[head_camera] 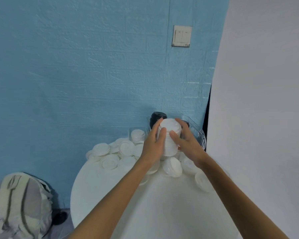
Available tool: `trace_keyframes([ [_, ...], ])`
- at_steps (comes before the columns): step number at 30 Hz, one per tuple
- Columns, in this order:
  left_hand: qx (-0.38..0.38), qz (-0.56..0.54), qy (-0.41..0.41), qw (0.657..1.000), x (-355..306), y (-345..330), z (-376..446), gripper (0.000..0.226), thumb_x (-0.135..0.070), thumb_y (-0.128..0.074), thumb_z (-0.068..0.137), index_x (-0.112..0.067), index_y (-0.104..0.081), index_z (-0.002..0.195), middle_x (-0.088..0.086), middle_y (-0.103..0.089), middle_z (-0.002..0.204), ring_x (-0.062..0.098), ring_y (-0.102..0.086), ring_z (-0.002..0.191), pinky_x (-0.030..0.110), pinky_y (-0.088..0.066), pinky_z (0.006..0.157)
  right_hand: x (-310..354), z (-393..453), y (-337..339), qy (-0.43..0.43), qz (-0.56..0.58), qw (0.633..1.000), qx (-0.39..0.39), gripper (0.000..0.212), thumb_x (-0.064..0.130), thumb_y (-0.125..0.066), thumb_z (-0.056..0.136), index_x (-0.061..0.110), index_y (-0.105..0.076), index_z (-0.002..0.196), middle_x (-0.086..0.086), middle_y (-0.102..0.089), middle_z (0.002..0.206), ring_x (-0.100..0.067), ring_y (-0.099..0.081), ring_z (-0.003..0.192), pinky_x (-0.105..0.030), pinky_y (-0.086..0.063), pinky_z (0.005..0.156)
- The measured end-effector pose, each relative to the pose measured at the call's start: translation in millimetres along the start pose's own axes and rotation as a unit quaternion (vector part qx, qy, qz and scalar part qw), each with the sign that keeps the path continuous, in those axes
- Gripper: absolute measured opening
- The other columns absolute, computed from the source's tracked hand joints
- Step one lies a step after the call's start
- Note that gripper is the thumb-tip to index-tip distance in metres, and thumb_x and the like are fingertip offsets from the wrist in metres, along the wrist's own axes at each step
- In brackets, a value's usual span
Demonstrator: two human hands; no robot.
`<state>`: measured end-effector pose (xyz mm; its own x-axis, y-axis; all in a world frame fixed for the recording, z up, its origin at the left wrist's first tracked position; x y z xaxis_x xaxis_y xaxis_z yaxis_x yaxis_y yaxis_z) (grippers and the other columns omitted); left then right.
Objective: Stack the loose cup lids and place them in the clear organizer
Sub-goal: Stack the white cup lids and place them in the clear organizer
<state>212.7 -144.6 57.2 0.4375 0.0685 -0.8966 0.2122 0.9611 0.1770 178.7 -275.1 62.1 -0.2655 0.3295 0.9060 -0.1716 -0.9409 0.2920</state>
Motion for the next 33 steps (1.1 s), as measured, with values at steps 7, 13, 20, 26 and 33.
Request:
trace_keyframes([
  [7,0.012,0.118,-0.028,0.993,18,-4,48,0.047,-0.054,-0.038,0.106,-0.041,-0.034,0.151,-0.003,-0.056,0.145,0.020,-0.058,0.124,0.048,-0.049,0.105,-14,38,9,-0.025,0.004,1.000,0.017,0.080,0.076,-0.064,0.079,0.051,-0.033,0.148,0.011,-0.054,0.145,-0.014,-0.057,0.129,-0.050,-0.049,0.108],
  [13,0.050,0.165,-0.051,0.984,21,-7,63,0.056,-0.055,-0.042,0.105,-0.037,-0.026,0.156,-0.002,-0.047,0.152,0.018,-0.049,0.135,0.038,-0.043,0.110,-22,55,13,-0.042,0.027,0.999,0.009,0.055,0.042,-0.059,0.100,0.043,-0.034,0.150,0.002,-0.059,0.136,-0.016,-0.066,0.116,-0.048,-0.059,0.094],
  [20,0.098,0.234,-0.053,0.966,25,-9,76,0.084,-0.046,-0.062,0.095,-0.042,-0.005,0.158,0.000,-0.036,0.158,0.025,-0.052,0.132,0.048,-0.048,0.106,-22,66,16,-0.057,0.056,0.997,0.006,0.052,0.034,-0.056,0.103,0.042,-0.034,0.150,0.009,-0.059,0.130,-0.009,-0.065,0.111,-0.025,-0.060,0.073],
  [26,0.086,0.238,-0.063,0.965,33,-5,86,0.086,-0.052,-0.065,0.094,-0.041,-0.009,0.158,-0.002,-0.036,0.159,0.023,-0.051,0.134,0.049,-0.049,0.105,-23,75,14,-0.067,0.050,0.996,0.013,0.053,0.036,-0.055,0.104,0.040,-0.033,0.152,0.001,-0.059,0.136,-0.009,-0.064,0.111,-0.020,-0.058,0.069],
  [33,0.042,0.325,-0.087,0.941,42,0,98,0.084,-0.065,-0.059,0.092,-0.038,-0.014,0.157,-0.007,-0.052,0.144,0.016,-0.051,0.127,0.041,-0.023,0.110,-31,90,12,-0.080,0.034,0.996,0.034,0.053,0.035,-0.052,0.105,0.037,-0.029,0.154,-0.004,-0.056,0.139,-0.008,-0.063,0.106,-0.019,-0.057,0.063],
])
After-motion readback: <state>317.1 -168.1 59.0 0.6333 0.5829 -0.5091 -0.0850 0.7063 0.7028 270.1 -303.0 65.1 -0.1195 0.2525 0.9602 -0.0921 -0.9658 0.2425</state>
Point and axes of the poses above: each hand's wrist, its own z-axis towards the middle knuckle, its own y-axis out of the back of the hand, x = y × z, the point moved 9 cm from there along z, towards the middle knuckle
